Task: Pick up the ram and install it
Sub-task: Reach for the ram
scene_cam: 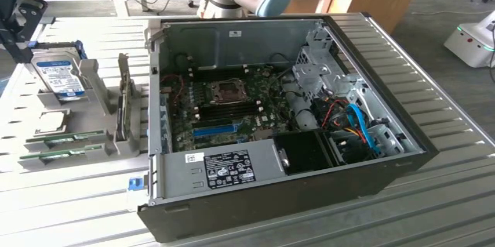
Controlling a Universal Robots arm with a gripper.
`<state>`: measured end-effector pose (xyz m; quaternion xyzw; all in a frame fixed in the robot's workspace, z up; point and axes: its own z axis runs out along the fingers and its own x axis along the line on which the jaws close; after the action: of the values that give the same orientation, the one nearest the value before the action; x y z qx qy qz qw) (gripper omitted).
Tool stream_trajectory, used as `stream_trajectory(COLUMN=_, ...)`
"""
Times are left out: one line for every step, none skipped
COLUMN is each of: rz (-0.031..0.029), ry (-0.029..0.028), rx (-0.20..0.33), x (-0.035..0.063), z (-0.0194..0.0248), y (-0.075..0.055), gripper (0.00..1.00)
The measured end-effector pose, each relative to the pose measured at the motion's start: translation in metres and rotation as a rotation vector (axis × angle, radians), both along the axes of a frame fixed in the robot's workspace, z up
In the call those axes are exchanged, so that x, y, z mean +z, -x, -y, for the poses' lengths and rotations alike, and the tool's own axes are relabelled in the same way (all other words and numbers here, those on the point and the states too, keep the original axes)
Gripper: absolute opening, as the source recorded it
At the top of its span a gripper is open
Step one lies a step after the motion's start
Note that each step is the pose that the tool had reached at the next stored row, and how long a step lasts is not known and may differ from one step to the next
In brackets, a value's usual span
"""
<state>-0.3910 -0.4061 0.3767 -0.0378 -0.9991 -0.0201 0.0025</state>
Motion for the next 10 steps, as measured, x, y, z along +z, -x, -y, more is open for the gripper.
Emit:
stream_trajectory(rz=-0.0001, ry=0.0001, rx=0.000, x=0.0000, z=0.0007, y=-0.0001, gripper=0.11)
stream_trajectory(rz=0.0000, ry=0.0001, rx=0.000, x=0.0000, z=0.0014, y=-0.0002, gripper=0.11)
stream_trajectory(rz=-0.0001, ry=0.0002, rx=0.000, x=0.0001, z=0.0021, y=-0.0003, gripper=0.11)
stream_trajectory(rz=-0.0001, ry=0.0001, rx=0.000, x=0.0000, z=0.0029, y=-0.0004, gripper=0.11)
stream_trajectory(rz=-0.0001, ry=0.0002, rx=0.000, x=0.0000, z=0.0038, y=-0.0006, gripper=0.11)
stream_trajectory(rz=0.0000, ry=0.0001, rx=0.000, x=0.0000, z=0.0045, y=-0.0007, gripper=0.11)
stream_trajectory(rz=0.0000, ry=0.0002, rx=0.000, x=0.0000, z=0.0053, y=-0.0009, gripper=0.11)
stream_trajectory(rz=0.0000, ry=0.0002, rx=0.000, x=0.0000, z=0.0061, y=-0.0010, gripper=0.11)
stream_trajectory(rz=-0.0001, ry=0.0003, rx=0.000, x=0.0000, z=0.0068, y=-0.0011, gripper=0.11)
stream_trajectory(rz=0.0000, ry=0.0003, rx=0.000, x=0.0000, z=0.0075, y=-0.0013, gripper=0.11)
